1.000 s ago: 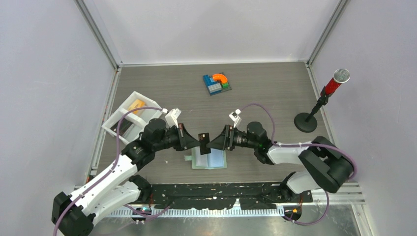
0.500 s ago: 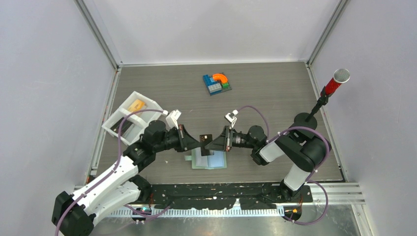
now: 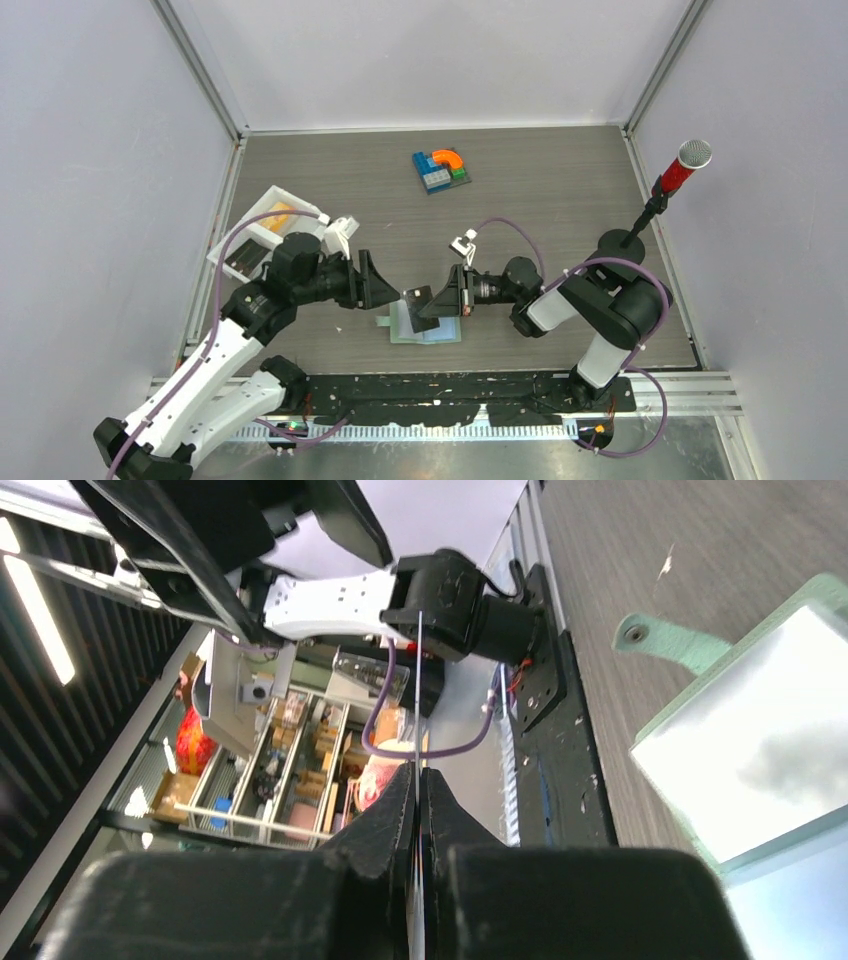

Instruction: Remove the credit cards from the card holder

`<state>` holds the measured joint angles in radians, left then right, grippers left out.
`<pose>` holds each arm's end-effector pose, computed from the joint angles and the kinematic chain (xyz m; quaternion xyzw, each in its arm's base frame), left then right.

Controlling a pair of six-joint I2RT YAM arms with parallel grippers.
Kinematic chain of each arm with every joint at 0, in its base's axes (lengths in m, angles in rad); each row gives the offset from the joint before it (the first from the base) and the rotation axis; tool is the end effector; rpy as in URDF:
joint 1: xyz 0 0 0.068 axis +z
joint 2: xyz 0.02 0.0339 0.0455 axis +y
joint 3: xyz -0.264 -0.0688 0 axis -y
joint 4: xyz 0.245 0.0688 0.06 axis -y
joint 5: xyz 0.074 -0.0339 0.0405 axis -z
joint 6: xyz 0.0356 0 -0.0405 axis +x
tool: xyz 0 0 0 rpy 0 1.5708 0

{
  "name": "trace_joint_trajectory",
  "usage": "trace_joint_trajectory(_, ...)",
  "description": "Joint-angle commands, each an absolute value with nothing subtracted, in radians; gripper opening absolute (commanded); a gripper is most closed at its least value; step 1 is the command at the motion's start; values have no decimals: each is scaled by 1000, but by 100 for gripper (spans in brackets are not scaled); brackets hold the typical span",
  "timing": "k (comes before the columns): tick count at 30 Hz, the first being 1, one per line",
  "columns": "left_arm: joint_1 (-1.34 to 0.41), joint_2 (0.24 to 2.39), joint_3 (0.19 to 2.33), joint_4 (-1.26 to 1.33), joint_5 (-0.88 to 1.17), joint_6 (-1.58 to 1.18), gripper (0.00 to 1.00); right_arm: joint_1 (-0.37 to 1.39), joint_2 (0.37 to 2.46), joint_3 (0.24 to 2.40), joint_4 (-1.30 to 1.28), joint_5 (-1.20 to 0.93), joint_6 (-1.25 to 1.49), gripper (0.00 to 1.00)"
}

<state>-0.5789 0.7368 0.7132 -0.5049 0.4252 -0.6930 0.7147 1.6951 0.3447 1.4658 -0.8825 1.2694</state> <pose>0.1282 -0.1013 0.2914 0.0565 0.8523 -0.4363 0.2828 0.1790 0.1917 0.1606 -0.1420 0.6658 0.7206 0.1315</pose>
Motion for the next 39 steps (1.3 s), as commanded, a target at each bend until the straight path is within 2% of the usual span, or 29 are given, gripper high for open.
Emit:
trace_joint_trajectory(1, -574, 778, 829, -688, 497, -550, 58, 757, 1703, 350, 1616, -964, 1250, 6)
trace_joint_trajectory(9, -574, 907, 950, -796, 604, -459, 52, 840, 1715, 387, 1613, -995, 1247, 5)
trace_joint_trajectory(14, -573, 957, 926, -753, 718, -470, 50, 873, 1720, 406, 1612, -994, 1251, 5)
trace_joint_trajectory(19, -573, 989, 893, -728, 747, -483, 45, 894, 1731, 425, 1612, -989, 1254, 5)
trace_joint_trajectory(24, -574, 1019, 865, -700, 784, -488, 35, 912, 1737, 432, 1611, -983, 1257, 5)
trace_joint_trajectory(30, -573, 1036, 857, -704, 813, -471, 18, 918, 1747, 433, 1611, -978, 1259, 5)
trace_joint_trajectory(34, -572, 1031, 841, -703, 822, -472, 17, 919, 1752, 431, 1612, -972, 1257, 6)
trace_joint_trajectory(39, -573, 1057, 818, -726, 809, -455, 26, 920, 1757, 429, 1612, -969, 1253, 6)
